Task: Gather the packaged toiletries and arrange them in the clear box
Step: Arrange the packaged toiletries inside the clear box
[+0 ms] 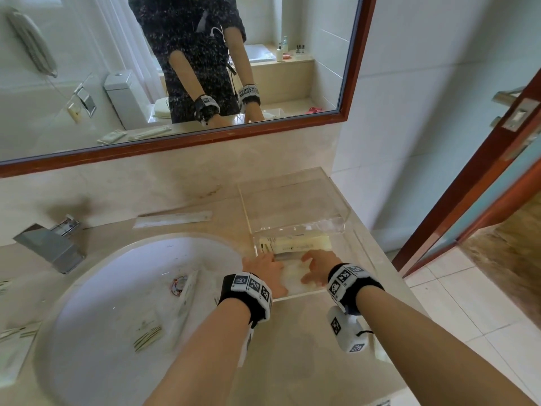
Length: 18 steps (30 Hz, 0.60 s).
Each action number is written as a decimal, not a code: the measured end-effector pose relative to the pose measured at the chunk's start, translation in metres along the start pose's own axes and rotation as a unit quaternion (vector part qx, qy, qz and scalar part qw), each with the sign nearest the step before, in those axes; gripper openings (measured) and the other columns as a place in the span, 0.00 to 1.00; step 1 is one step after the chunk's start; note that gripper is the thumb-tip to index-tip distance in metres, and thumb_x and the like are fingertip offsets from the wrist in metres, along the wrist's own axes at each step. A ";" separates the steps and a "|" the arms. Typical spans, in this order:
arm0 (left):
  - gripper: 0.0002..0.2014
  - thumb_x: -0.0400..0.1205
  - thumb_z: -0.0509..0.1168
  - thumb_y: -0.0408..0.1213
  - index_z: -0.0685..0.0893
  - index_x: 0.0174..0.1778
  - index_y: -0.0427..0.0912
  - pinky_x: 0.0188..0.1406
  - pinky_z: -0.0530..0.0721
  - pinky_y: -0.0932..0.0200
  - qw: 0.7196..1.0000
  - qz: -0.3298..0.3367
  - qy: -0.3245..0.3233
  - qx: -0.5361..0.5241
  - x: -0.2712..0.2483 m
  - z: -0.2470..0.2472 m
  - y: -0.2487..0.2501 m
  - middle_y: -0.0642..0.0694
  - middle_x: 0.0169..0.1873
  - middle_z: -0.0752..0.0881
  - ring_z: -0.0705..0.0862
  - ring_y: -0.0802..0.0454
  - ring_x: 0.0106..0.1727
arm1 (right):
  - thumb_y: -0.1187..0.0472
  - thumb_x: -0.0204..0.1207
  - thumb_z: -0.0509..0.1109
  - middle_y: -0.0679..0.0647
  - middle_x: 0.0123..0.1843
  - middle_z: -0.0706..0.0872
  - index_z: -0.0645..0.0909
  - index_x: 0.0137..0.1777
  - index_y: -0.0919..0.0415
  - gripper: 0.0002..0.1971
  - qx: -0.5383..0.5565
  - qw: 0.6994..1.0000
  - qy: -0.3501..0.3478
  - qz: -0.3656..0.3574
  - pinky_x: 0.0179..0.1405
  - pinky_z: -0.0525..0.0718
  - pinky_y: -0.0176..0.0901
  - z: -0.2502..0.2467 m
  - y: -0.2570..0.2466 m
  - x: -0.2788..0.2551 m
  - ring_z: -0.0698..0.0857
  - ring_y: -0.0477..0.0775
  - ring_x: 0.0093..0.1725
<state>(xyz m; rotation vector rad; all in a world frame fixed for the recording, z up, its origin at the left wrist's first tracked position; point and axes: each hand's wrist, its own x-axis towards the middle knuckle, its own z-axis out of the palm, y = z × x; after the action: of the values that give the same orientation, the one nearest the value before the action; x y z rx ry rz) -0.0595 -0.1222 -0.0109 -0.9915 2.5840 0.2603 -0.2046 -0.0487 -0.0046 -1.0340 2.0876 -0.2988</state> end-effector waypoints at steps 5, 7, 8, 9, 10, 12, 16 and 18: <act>0.26 0.76 0.64 0.51 0.74 0.70 0.51 0.69 0.68 0.41 0.999 0.003 0.029 0.022 -0.009 -0.005 0.005 0.46 0.69 0.72 0.70 0.46 0.72 | 0.58 0.74 0.73 0.54 0.63 0.84 0.77 0.67 0.54 0.21 -0.032 0.997 0.071 -0.014 0.65 0.81 0.46 -0.008 0.009 -0.018 0.83 0.55 0.62; 0.24 0.77 0.63 0.50 0.74 0.70 0.52 0.69 0.67 0.42 0.998 0.016 0.061 0.016 -0.013 -0.008 0.008 0.47 0.69 0.72 0.70 0.47 0.72 | 0.57 0.76 0.70 0.53 0.62 0.85 0.79 0.65 0.54 0.17 -0.040 0.993 0.109 -0.013 0.63 0.82 0.45 -0.014 0.012 -0.027 0.85 0.54 0.60; 0.23 0.77 0.63 0.50 0.75 0.69 0.52 0.70 0.67 0.42 0.997 0.026 0.074 0.009 -0.014 -0.010 0.011 0.48 0.69 0.72 0.69 0.47 0.72 | 0.57 0.76 0.70 0.53 0.61 0.86 0.80 0.63 0.54 0.15 -0.043 0.991 0.127 -0.011 0.62 0.82 0.45 -0.016 0.014 -0.031 0.85 0.53 0.59; 0.22 0.78 0.62 0.50 0.75 0.68 0.51 0.71 0.66 0.41 0.996 0.040 0.085 0.006 -0.016 -0.012 0.014 0.48 0.69 0.72 0.69 0.47 0.73 | 0.57 0.76 0.69 0.52 0.60 0.87 0.81 0.61 0.53 0.14 -0.043 0.988 0.145 -0.006 0.61 0.83 0.45 -0.019 0.016 -0.036 0.86 0.53 0.57; 0.21 0.79 0.62 0.49 0.76 0.68 0.51 0.73 0.64 0.40 0.994 0.057 0.095 0.008 -0.018 -0.015 0.019 0.49 0.70 0.72 0.68 0.47 0.74 | 0.58 0.76 0.68 0.52 0.60 0.87 0.82 0.59 0.53 0.13 -0.039 0.986 0.161 -0.001 0.60 0.83 0.45 -0.021 0.019 -0.042 0.86 0.53 0.57; 0.20 0.80 0.61 0.48 0.76 0.68 0.51 0.72 0.64 0.42 0.988 0.093 0.124 0.021 -0.023 -0.020 0.031 0.49 0.70 0.73 0.69 0.48 0.73 | 0.59 0.75 0.68 0.51 0.58 0.87 0.84 0.56 0.53 0.11 -0.025 0.982 0.186 0.009 0.60 0.84 0.46 -0.023 0.026 -0.053 0.86 0.53 0.56; 0.19 0.81 0.58 0.48 0.75 0.67 0.49 0.68 0.68 0.46 0.969 0.182 0.165 0.039 -0.028 -0.020 0.064 0.50 0.67 0.76 0.72 0.49 0.71 | 0.61 0.75 0.66 0.51 0.55 0.89 0.87 0.52 0.54 0.10 -0.012 0.972 0.233 0.032 0.58 0.85 0.46 -0.027 0.051 -0.080 0.87 0.53 0.55; 0.18 0.82 0.57 0.48 0.77 0.66 0.47 0.66 0.69 0.47 0.957 0.230 0.170 0.046 -0.031 -0.014 0.082 0.49 0.64 0.79 0.74 0.48 0.68 | 0.63 0.75 0.64 0.52 0.55 0.89 0.87 0.50 0.55 0.11 -0.013 0.970 0.236 0.052 0.58 0.85 0.46 -0.028 0.067 -0.090 0.87 0.54 0.55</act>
<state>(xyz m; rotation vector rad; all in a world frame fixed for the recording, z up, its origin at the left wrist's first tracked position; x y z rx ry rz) -0.0974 -0.0471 0.0179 -0.4144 3.0891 0.0859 -0.2309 0.0590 0.0286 -0.9270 2.5672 -0.5047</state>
